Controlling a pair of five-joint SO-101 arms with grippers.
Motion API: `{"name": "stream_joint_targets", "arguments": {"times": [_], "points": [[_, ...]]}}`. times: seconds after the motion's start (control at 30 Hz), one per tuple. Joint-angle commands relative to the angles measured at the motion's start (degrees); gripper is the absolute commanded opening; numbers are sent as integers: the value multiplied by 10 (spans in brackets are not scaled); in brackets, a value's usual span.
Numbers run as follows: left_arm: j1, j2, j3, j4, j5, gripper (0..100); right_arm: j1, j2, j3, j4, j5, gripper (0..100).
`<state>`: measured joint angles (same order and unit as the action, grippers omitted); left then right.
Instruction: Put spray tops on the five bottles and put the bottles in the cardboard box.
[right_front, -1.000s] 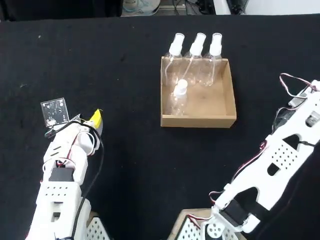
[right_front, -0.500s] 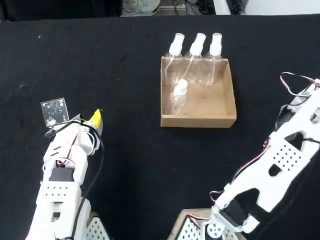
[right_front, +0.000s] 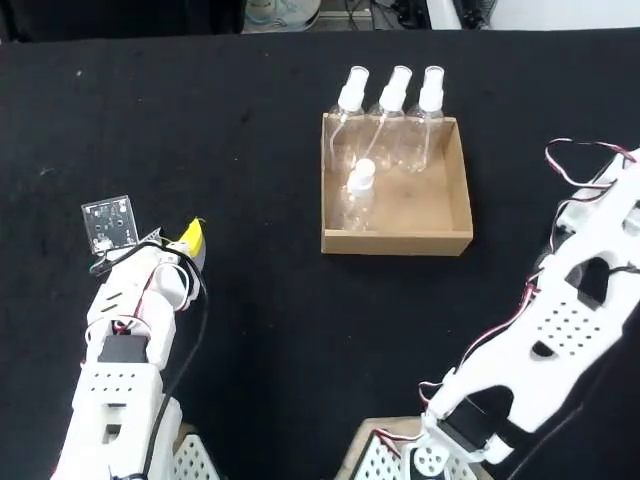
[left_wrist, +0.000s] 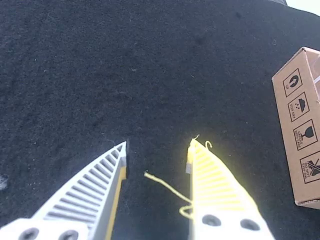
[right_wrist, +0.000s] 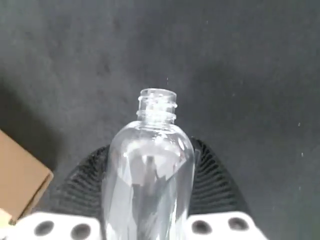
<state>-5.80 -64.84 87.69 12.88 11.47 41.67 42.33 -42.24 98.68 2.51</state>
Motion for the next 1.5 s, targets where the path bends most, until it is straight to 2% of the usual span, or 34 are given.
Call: {"name": "stream_joint_targets", "arguments": {"times": [0.0,0.1,0.33,0.53,0.7,0.9,0.97,1.3,1.37,1.47], "points": [[-1,-9,-10,-14,-1,191,-11,-99,73,-26,18,10],[-1,-9,-10,-14,-1,191,-11,-175,196,-93,18,10],[-1,-9,-7,-13,-1,191,-11,-368,557,-360,19,11],[-1,-9,-7,-13,-1,191,-11,-420,680,-411,19,11],[-1,-9,-7,-13,-1,191,-13,-419,693,-443,19,23],[-1,-9,-7,-13,-1,191,-64,-425,687,-378,19,243],[-1,-9,-7,-13,-1,191,-73,-424,674,-368,17,273],[-1,-9,-7,-13,-1,191,-59,-419,475,-243,13,254],[-1,-9,-7,-13,-1,191,-43,-414,427,-270,12,252],[-2,-9,-7,-13,-1,191,-18,-366,383,-361,-4,191]]}}
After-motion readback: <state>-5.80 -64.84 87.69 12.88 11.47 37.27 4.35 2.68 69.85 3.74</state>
